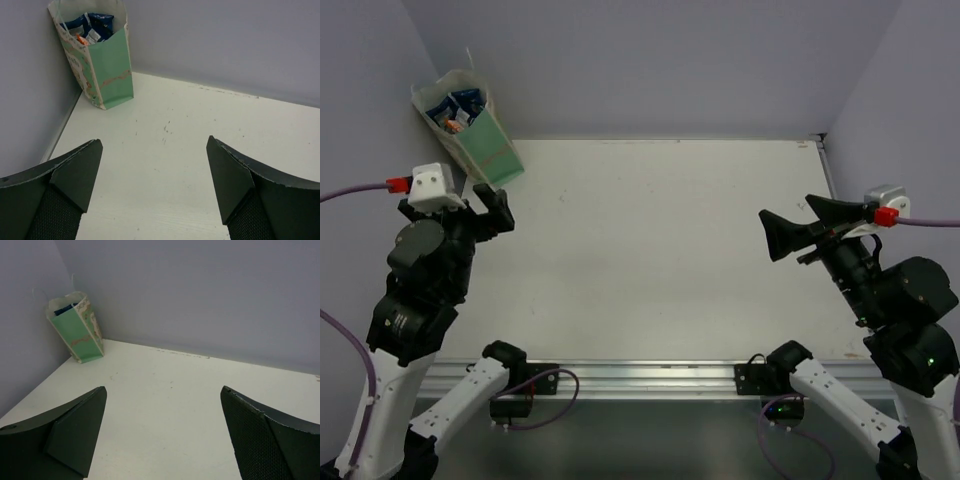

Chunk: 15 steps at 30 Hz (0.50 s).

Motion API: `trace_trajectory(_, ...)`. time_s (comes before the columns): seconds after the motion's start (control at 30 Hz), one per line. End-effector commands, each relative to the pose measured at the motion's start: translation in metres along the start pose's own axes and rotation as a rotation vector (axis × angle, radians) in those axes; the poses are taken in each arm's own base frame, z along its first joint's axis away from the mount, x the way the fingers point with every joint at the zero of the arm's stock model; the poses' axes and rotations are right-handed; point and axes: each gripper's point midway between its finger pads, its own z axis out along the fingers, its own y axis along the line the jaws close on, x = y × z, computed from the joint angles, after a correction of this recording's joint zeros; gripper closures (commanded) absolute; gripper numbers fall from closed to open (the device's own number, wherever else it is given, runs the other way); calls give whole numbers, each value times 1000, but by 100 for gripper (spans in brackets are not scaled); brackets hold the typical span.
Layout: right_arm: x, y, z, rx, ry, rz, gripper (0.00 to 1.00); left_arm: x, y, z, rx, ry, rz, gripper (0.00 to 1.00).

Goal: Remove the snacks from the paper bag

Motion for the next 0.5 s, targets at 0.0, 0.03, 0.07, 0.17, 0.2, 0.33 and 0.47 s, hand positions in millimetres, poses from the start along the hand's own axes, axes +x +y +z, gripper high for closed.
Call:
trace_trajectory(0.0,11,15,9,-62,50,46,1,3,-8,22,-75,105,-56,7)
trace_trajectory(0.03,15,17,13,-72,65,54,1,-14,-14,26,-76,101,-72,7)
trace_trajectory(0.07,21,24,14,-107,88,60,1,3,-24,48,-91,180,-35,6)
trace_trajectory(0.17,44,28,24,-112,170,90,1,-5,-46,91,-76,171,-28,0)
trace_trajectory(0.2,50,35,25,-147,197,93,1,-8,-52,103,-50,161,-33,0)
trace_trajectory(0.33,73,50,32,-218,298,127,1,-11,-46,169,-28,152,-121,0)
trace_trajectory(0.47,94,62,35,-269,360,170,1,-14,-14,239,-142,79,-118,0)
